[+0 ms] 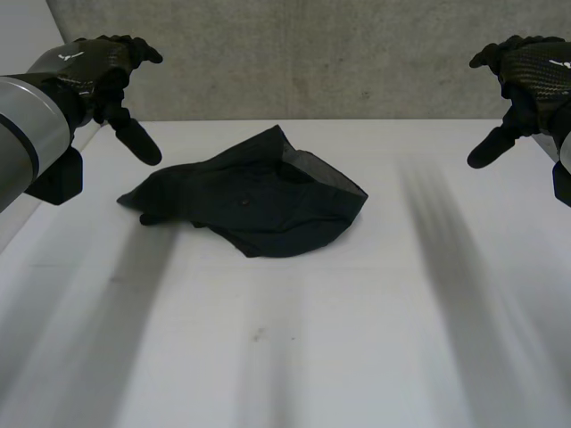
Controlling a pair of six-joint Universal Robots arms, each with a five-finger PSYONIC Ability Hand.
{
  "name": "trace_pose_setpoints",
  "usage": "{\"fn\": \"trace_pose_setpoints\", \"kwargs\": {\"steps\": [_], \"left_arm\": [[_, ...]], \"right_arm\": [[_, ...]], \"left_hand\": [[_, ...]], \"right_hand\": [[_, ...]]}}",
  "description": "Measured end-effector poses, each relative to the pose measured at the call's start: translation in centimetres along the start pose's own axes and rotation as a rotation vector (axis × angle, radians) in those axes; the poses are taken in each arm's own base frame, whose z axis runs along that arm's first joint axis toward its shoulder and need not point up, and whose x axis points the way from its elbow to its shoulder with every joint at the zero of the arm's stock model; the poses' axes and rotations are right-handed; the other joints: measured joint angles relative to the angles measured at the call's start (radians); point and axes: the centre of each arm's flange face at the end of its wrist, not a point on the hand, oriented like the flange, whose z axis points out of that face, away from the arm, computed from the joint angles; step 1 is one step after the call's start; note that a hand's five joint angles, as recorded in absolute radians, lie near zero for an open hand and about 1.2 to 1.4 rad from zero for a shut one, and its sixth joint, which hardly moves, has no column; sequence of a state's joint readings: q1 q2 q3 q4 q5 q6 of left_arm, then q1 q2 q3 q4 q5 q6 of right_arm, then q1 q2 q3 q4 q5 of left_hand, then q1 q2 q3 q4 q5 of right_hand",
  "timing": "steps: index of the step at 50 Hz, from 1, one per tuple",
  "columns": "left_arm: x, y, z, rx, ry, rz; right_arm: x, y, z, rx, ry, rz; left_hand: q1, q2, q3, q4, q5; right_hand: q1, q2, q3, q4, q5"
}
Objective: Fold the shorts.
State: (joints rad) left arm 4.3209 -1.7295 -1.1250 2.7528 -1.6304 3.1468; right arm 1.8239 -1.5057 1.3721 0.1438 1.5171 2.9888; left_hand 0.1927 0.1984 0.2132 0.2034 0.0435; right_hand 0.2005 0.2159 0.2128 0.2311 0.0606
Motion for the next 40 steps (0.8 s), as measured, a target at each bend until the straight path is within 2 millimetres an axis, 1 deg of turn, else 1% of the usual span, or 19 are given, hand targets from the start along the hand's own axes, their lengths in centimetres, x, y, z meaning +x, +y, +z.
{"fn": "trace_pose_setpoints", "kwargs": {"steps": [10,17,21,24,25,26,27,28,29,30,31,32,33,34,37,38,40], "left_arm": [[0.1,0.8,-0.2,-0.024,0.003,0.001],[0.0,1.0,-0.1,-0.026,0.0,0.004],[-0.1,1.0,0.3,-0.009,-0.005,0.01],[-0.6,1.5,1.4,0.009,-0.022,0.026],[-0.8,1.8,1.9,0.013,-0.029,0.035],[-1.3,2.4,3.0,0.018,-0.045,0.053],[-1.4,2.7,3.4,0.019,-0.05,0.059],[-2.0,3.6,4.7,0.021,-0.067,0.083],[-2.1,3.7,4.9,0.021,-0.071,0.088],[-2.8,4.9,6.5,0.018,-0.089,0.118],[-3.1,5.3,7.0,0.018,-0.096,0.129],[-3.1,5.3,7.0,0.018,-0.096,0.129],[-3.9,6.7,8.6,0.013,-0.115,0.163],[-4.4,7.8,9.9,0.008,-0.126,0.187],[-5.1,9.7,11.8,-0.006,-0.138,0.217],[-5.5,11.0,13.1,-0.018,-0.143,0.23],[-5.8,12.7,14.6,-0.034,-0.144,0.241]], "right_arm": [[-0.8,0.4,0.0,-0.007,-0.015,-0.002],[-1.0,0.6,0.2,0.003,-0.021,-0.005],[-1.5,1.1,0.5,0.013,-0.056,-0.028],[-2.4,2.2,0.9,-0.004,-0.132,-0.056],[-2.9,2.7,1.0,-0.014,-0.172,-0.067],[-3.7,3.4,1.2,-0.031,-0.238,-0.08],[-3.8,3.6,1.2,-0.034,-0.251,-0.082],[-4.9,4.5,1.3,-0.052,-0.333,-0.09],[-5.1,4.6,1.4,-0.054,-0.347,-0.091],[-6.1,5.4,1.6,-0.069,-0.418,-0.089],[-6.4,5.7,1.8,-0.074,-0.441,-0.088],[-6.4,5.7,1.8,-0.074,-0.441,-0.088],[-7.4,6.7,2.3,-0.09,-0.498,-0.079],[-8.1,7.4,2.9,-0.098,-0.524,-0.073],[-9.3,8.8,4.4,-0.115,-0.546,-0.058],[-10.0,9.8,5.4,-0.122,-0.542,-0.048],[-10.6,10.6,6.3,-0.127,-0.529,-0.039]], "left_hand": [[0.0,0.0,0.0,0.0,0.0],[0.0,0.0,0.0,0.0,0.0],[0.0,0.0,0.0,0.0,0.0],[0.0,0.0,0.0,0.0,0.0],[0.0,0.0,0.0,0.0,0.0],[0.0,0.0,0.0,0.0,0.0],[0.0,0.0,0.0,0.0,0.0],[0.0,0.0,0.0,0.0,0.0],[0.0,0.0,0.0,0.0,0.0],[0.0,0.0,0.0,0.0,0.0],[0.0,0.0,0.0,0.0,0.0],[0.0,0.0,0.0,0.0,0.0],[0.0,0.0,0.0,0.0,0.0],[0.0,0.0,0.0,0.0,0.0],[0.0,0.0,0.0,0.0,0.0],[0.0,0.0,0.0,0.0,0.0],[0.0,0.0,0.0,0.0,0.0]], "right_hand": [[0.0,0.0,0.0,0.0,0.0],[0.0,0.0,0.0,0.0,0.0],[0.0,0.0,0.0,0.0,0.0],[0.0,0.0,0.0,0.0,0.0],[0.0,0.0,0.0,0.0,0.0],[0.0,0.0,0.0,0.0,0.0],[0.0,0.0,0.0,0.0,0.0],[0.0,0.0,0.0,0.0,0.0],[0.0,0.0,0.0,0.0,0.0],[0.0,0.0,0.0,0.0,0.0],[0.0,0.0,0.0,0.0,0.0],[0.0,0.0,0.0,0.0,0.0],[0.0,0.0,0.0,0.0,0.0],[0.0,0.0,0.0,0.0,0.0],[0.0,0.0,0.0,0.0,0.0],[0.0,0.0,0.0,0.0,0.0],[0.0,0.0,0.0,0.0,0.0]]}}
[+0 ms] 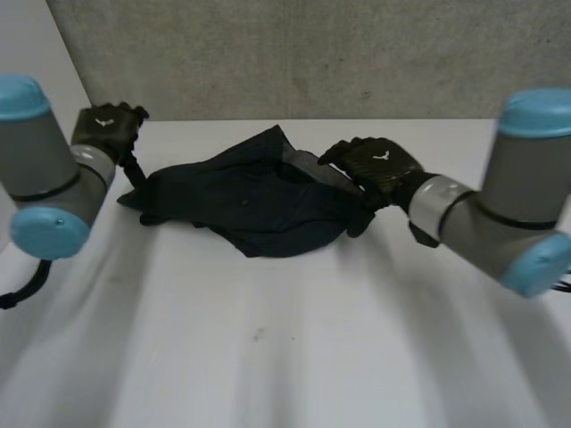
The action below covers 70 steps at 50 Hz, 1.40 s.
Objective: Fold the shorts.
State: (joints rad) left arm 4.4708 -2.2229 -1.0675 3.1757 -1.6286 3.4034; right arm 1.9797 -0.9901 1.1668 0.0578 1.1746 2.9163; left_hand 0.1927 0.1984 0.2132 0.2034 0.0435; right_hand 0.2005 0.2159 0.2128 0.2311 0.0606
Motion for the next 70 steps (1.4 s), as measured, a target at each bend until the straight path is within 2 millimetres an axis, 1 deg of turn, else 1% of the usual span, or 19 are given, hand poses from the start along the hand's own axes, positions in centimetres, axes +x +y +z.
{"fn": "trace_pose_setpoints", "kwargs": {"steps": [3,12,14,15,16,18,24,29,35,38,40,44,45,46,49,55,58,66,70], "left_arm": [[0.4,1.9,1.9,-0.019,0.001,0.006],[0.9,5.7,4.4,-0.08,0.008,0.023],[1.2,6.2,4.6,-0.092,0.019,0.031],[1.4,6.3,4.5,-0.095,0.025,0.033],[1.5,6.4,4.5,-0.098,0.03,0.034],[1.9,6.5,4.3,-0.103,0.045,0.037],[3.4,5.7,2.5,-0.112,0.1,0.042],[4.6,4.1,-0.6,-0.123,0.156,0.048],[6.2,2.6,-5.8,-0.133,0.256,0.057],[6.7,2.2,-7.7,-0.135,0.294,0.06],[7.1,1.8,-10.2,-0.136,0.341,0.064],[7.4,1.4,-13.1,-0.129,0.385,0.069],[7.5,1.3,-13.9,-0.125,0.396,0.071],[7.5,1.2,-14.5,-0.123,0.403,0.072],[7.5,0.9,-15.5,-0.116,0.412,0.074],[7.2,0.1,-16.4,-0.089,0.406,0.074],[7.0,-0.6,-16.6,-0.069,0.399,0.07],[6.3,-3.3,-17.9,0.023,0.384,0.058],[6.2,-4.3,-19.0,0.062,0.389,0.056]], "right_arm": [[0.1,2.1,3.1,0.005,0.065,0.027],[-0.1,5.5,6.9,0.035,0.15,0.035],[-0.4,6.2,7.4,0.038,0.152,0.03],[-0.5,6.3,7.5,0.039,0.15,0.028],[-0.5,6.3,7.5,0.039,0.149,0.027],[-0.6,6.1,7.4,0.04,0.148,0.025],[-0.4,3.1,4.9,0.052,0.146,0.006],[0.2,0.6,0.4,0.009,0.157,-0.083],[2.0,2.0,-5.0,-0.193,0.156,-0.226],[2.2,2.9,-6.6,-0.273,0.136,-0.263],[1.8,3.9,-9.0,-0.394,0.086,-0.309],[1.2,4.0,-11.5,-0.507,0.023,-0.347],[1.2,3.6,-12.2,-0.529,0.01,-0.353],[1.2,3.2,-12.6,-0.533,0.009,-0.354],[1.6,1.5,-13.0,-0.483,0.05,-0.335],[2.0,-3.0,-11.8,-0.236,0.146,-0.202],[1.8,-3.8,-10.8,-0.167,0.142,-0.132],[-2.1,-2.8,-6.0,-0.134,-0.003,-0.035],[-4.3,-0.9,-2.9,-0.133,-0.069,-0.04]], "left_hand": [[0.0,0.0,0.0,0.0,0.0],[0.066,0.058,0.04,0.049,0.041],[0.297,0.271,0.24,0.254,0.24],[0.46,0.417,0.399,0.401,0.384],[0.528,0.484,0.467,0.466,0.448],[0.704,0.682,0.654,0.668,0.647],[0.908,0.949,0.925,0.942,0.921],[0.913,0.98,0.959,0.981,0.94],[0.913,0.981,0.959,0.981,0.94],[0.913,0.981,0.959,0.981,0.94],[0.913,0.981,0.959,0.98,0.94],[0.913,0.969,0.953,0.963,0.938],[0.913,0.964,0.949,0.957,0.937],[0.913,0.956,0.942,0.948,0.937],[0.913,0.954,0.94,0.946,0.937],[0.914,0.973,0.955,0.972,0.944],[0.915,0.993,0.974,0.992,0.947],[0.915,0.995,0.977,0.995,0.947],[0.915,0.995,0.977,0.995,0.947]], "right_hand": [[0.0,0.0,0.0,0.0,0.0],[0.027,0.041,0.037,0.029,0.029],[0.413,0.441,0.439,0.419,0.393],[0.413,0.441,0.439,0.419,0.393],[0.637,0.695,0.685,0.666,0.621],[0.753,0.892,0.872,0.853,0.811],[0.776,0.952,0.967,0.928,0.882],[0.776,0.952,0.969,0.928,0.882],[0.776,0.952,0.969,0.928,0.889],[0.776,0.952,0.969,0.928,0.891],[0.776,0.951,0.967,0.927,0.891],[0.528,0.649,0.662,0.656,0.644],[0.195,0.285,0.305,0.299,0.283],[0.097,0.16,0.176,0.155,0.137],[0.011,0.026,0.027,0.014,0.006],[0.009,0.015,0.011,0.009,-0.001],[0.009,0.015,0.011,0.009,-0.001],[0.009,0.015,0.011,0.009,-0.001],[0.009,0.015,0.011,0.009,-0.001]]}}
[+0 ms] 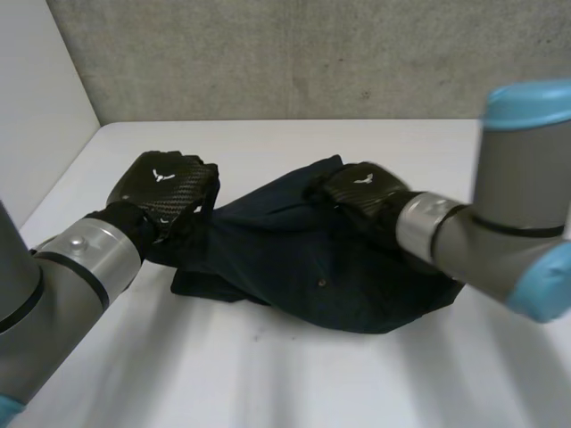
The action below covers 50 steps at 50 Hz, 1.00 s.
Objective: Fold the shorts.
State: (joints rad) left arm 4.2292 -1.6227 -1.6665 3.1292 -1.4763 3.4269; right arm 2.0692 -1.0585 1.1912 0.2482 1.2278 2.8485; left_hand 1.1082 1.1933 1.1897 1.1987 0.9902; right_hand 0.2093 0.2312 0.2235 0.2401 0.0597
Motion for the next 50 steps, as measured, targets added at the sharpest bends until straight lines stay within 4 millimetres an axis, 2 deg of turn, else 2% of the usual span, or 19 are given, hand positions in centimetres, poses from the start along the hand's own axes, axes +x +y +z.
{"fn": "trace_pose_setpoints", "kwargs": {"steps": [6,7,9,11,15,18,23,24,27,31,32,36,37,42,45,46,48,49,50], "left_arm": [[0.3,-0.4,-0.9,0.019,0.007,0.003],[0.3,-0.4,-0.9,0.018,0.008,0.003],[0.4,-0.3,-1.0,0.014,0.009,0.002],[0.4,-0.1,-0.9,0.011,0.009,0.001],[0.2,0.1,-0.6,0.011,0.001,0.0],[0.0,0.3,-0.3,0.017,-0.009,0.001],[-0.1,1.0,0.4,0.011,-0.016,0.003],[-0.1,1.0,0.4,0.011,-0.016,0.003],[0.1,2.0,1.1,-0.017,-0.009,0.002],[0.4,3.0,1.7,-0.049,0.001,0.0],[0.7,4.0,2.5,-0.082,0.014,-0.001],[1.3,5.7,4.2,-0.123,0.033,0.0],[1.3,5.8,4.3,-0.125,0.034,0.0],[1.2,6.7,8.6,-0.093,0.016,0.021],[0.5,5.7,10.9,-0.033,-0.024,0.05],[-0.2,4.6,12.1,0.016,-0.059,0.074],[-1.0,2.8,13.3,0.085,-0.108,0.104],[-1.9,0.5,14.3,0.166,-0.162,0.135],[-2.0,0.0,14.4,0.182,-0.172,0.14]], "right_arm": [[-0.5,2.3,4.0,0.053,0.003,-0.001],[-0.5,2.7,4.7,0.067,0.013,0.002],[-0.4,3.2,5.5,0.088,0.031,0.009],[-0.3,3.5,6.1,0.106,0.046,0.018],[-0.1,3.5,6.5,0.126,0.065,0.037],[0.0,2.6,5.7,0.127,0.07,0.041],[0.1,-0.3,2.3,0.096,0.065,-0.02],[0.1,-0.3,2.3,0.096,0.065,-0.02],[0.4,-2.5,-1.3,0.037,0.071,-0.14],[0.5,-3.2,-3.3,-0.013,0.071,-0.22],[0.3,-3.3,-4.7,-0.065,0.056,-0.282],[-0.1,-2.7,-5.6,-0.137,0.021,-0.331],[-0.2,-2.5,-5.5,-0.144,0.017,-0.333],[0.0,-0.2,-3.3,-0.208,-0.006,-0.332],[0.6,0.0,-1.7,-0.188,0.024,-0.342],[1.0,-0.3,-1.0,-0.16,0.051,-0.353],[2.0,-1.6,0.2,-0.079,0.114,-0.38],[2.9,-3.3,1.0,0.011,0.177,-0.407],[3.1,-3.8,1.2,0.038,0.194,-0.414]], "left_hand": [[0.0,0.001,0.0,0.0,0.0],[0.0,0.001,0.0,0.0,0.0],[0.0,0.001,0.0,0.0,0.0],[0.0,0.001,0.0,0.0,0.0],[0.0,0.001,0.0,0.0,0.0],[0.0,0.001,0.0,0.0,0.001],[0.002,0.001,0.0,0.0,0.01],[0.002,0.001,0.0,0.0,0.01],[0.002,0.001,0.0,0.0,0.01],[0.002,0.001,0.0,0.0,0.01],[0.002,0.001,0.0,0.0,0.01],[0.002,0.001,0.0,0.0,0.01],[0.002,0.001,0.001,0.001,0.01],[0.002,0.002,0.002,0.001,0.01],[0.002,0.002,0.002,0.001,0.01],[0.002,0.002,0.002,0.001,0.01],[0.002,0.002,0.002,0.001,0.01],[0.002,0.002,0.002,0.001,0.01],[0.002,0.002,0.002,0.001,0.01]], "right_hand": [[0.084,0.093,0.097,0.088,0.09],[0.234,0.28,0.286,0.267,0.263],[0.34,0.432,0.414,0.395,0.386],[0.664,0.8,0.799,0.784,0.756],[0.754,0.934,0.938,0.929,0.899],[0.757,0.938,0.959,0.948,0.91],[0.758,0.938,0.961,0.948,0.918],[0.758,0.938,0.961,0.948,0.918],[0.758,0.938,0.961,0.948,0.919],[0.758,0.938,0.962,0.948,0.919],[0.758,0.938,0.962,0.948,0.919],[0.758,0.938,0.962,0.948,0.919],[0.758,0.938,0.962,0.948,0.919],[0.758,0.938,0.962,0.948,0.919],[0.758,0.938,0.962,0.948,0.919],[0.758,0.938,0.962,0.948,0.919],[0.758,0.938,0.962,0.948,0.919],[0.758,0.938,0.962,0.948,0.919],[0.758,0.938,0.962,0.948,0.919]]}}
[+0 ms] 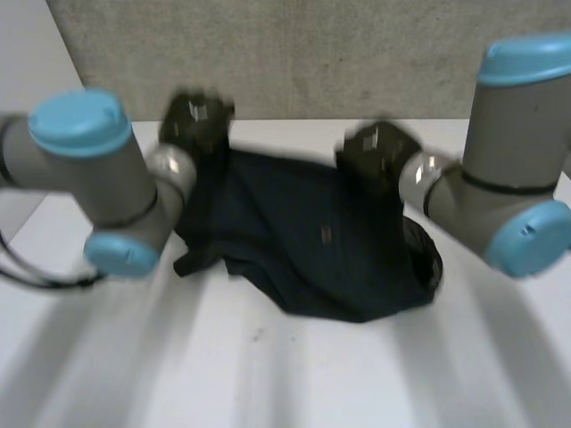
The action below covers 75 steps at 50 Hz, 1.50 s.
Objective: Fold the shorts.
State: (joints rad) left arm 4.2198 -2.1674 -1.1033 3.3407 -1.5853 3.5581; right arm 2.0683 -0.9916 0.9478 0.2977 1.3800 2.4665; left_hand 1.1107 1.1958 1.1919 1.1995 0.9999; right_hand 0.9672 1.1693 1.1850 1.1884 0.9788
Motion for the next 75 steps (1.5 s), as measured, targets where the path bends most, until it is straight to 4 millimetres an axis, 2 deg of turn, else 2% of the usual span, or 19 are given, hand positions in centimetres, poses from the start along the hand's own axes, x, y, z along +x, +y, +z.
{"fn": "trace_pose_setpoints", "kwargs": {"steps": [3,4,9,11,15,18,22,25,26,28,30,37,45,46,48,52,58,63,75], "left_arm": [[-1.7,-4.6,1.9,0.177,-0.105,0.032],[-2.9,-8.1,2.3,0.306,-0.171,0.038],[-5.8,-16.2,0.7,0.608,-0.317,0.022],[-6.5,-18.0,-0.4,0.685,-0.353,0.014],[-7.1,-19.2,-2.1,0.75,-0.382,0.007],[-6.9,-18.6,-3.0,0.743,-0.377,0.008],[-4.7,-13.2,-4.3,0.58,-0.298,0.023],[-3.9,-11.5,-4.7,0.526,-0.272,0.028],[-2.6,-8.5,-5.5,0.432,-0.225,0.035],[-1.7,-6.5,-6.2,0.371,-0.194,0.039],[-0.2,-3.1,-7.5,0.262,-0.139,0.047],[3.7,4.1,-11.4,-0.01,0.02,0.068],[5.2,6.4,-14.4,-0.228,0.149,0.083],[5.2,6.4,-14.7,-0.251,0.162,0.084],[5.2,6.4,-15.2,-0.281,0.179,0.085],[4.6,6.2,-15.9,-0.322,0.192,0.07],[2.6,6.5,-15.7,-0.343,0.14,-0.043],[0.2,7.7,-15.0,-0.376,0.072,-0.293],[-1.1,10.5,-13.9,-0.456,-0.023,-0.667]], "right_arm": [[3.2,-3.5,1.2,0.21,0.185,-0.04],[5.3,-6.2,1.2,0.367,0.31,-0.061],[9.4,-12.0,-1.3,0.742,0.561,-0.082],[10.2,-13.3,-2.6,0.848,0.613,-0.079],[10.2,-13.5,-3.6,0.909,0.617,-0.053],[9.5,-12.7,-3.5,0.881,0.579,-0.027],[5.9,-8.1,-2.2,0.647,0.4,0.052],[4.8,-6.7,-1.9,0.577,0.351,0.069],[3.4,-4.7,-1.6,0.478,0.283,0.094],[2.1,-3.0,-1.4,0.401,0.228,0.113],[-0.5,0.0,-1.2,0.264,0.127,0.15],[-6.0,5.9,-2.4,0.011,-0.077,0.22],[-8.9,8.2,-4.2,-0.05,-0.196,0.256],[-9.1,8.4,-4.4,-0.053,-0.208,0.26],[-9.5,8.6,-4.8,-0.057,-0.227,0.266],[-10.0,8.9,-5.6,-0.067,-0.25,0.279],[-9.8,9.1,-6.0,-0.078,-0.243,0.319],[-8.6,9.3,-5.9,-0.078,-0.197,0.458],[-7.2,7.9,-6.3,-0.011,-0.185,0.66]], "left_hand": [[0.0,0.0,0.0,0.0,0.0],[0.0,0.0,0.0,0.0,0.0],[0.004,0.0,0.0,0.0,0.0],[0.004,0.0,0.0,0.0,0.0],[0.004,0.0,0.0,0.0,0.0],[0.004,0.0,0.0,0.0,0.0],[0.004,0.0,0.0,0.0,0.0],[0.004,0.0,0.0,0.0,0.0],[0.004,0.0,0.001,0.0,0.0],[0.004,0.002,0.004,0.0,0.0],[0.004,0.002,0.004,0.0,0.0],[0.004,0.002,0.004,0.0,0.0],[-0.024,-0.069,-0.066,-0.074,-0.052],[-0.27,-0.329,-0.308,-0.319,-0.292],[-0.459,-0.51,-0.489,-0.504,-0.478],[-0.616,-0.691,-0.682,-0.703,-0.681],[-0.616,-0.701,-0.685,-0.708,-0.689],[-0.616,-0.701,-0.685,-0.708,-0.689],[-0.616,-0.701,-0.685,-0.708,-0.689]], "right_hand": [[0.0,0.0,0.0,0.0,0.0],[0.0,0.0,0.0,0.0,0.0],[0.009,0.0,0.0,0.0,0.002],[0.009,0.0,0.0,0.0,0.002],[0.009,0.0,0.0,0.0,0.002],[0.009,0.0,0.0,0.0,0.004],[0.009,0.0,0.006,0.0,0.004],[0.009,0.0,0.006,0.0,0.004],[0.009,0.0,0.006,0.001,0.004],[0.009,0.0,0.006,0.003,0.004],[0.009,0.0,0.006,0.004,0.005],[0.009,0.0,0.006,0.004,0.005],[0.009,0.0,0.006,0.004,0.005],[0.009,0.0,0.006,0.004,0.005],[0.009,0.0,0.006,0.004,0.005],[0.009,0.0,0.006,0.004,0.005],[0.009,0.0,0.006,0.004,0.005],[0.009,0.0,0.006,0.004,0.005],[0.009,0.0,0.011,0.004,0.005]]}}
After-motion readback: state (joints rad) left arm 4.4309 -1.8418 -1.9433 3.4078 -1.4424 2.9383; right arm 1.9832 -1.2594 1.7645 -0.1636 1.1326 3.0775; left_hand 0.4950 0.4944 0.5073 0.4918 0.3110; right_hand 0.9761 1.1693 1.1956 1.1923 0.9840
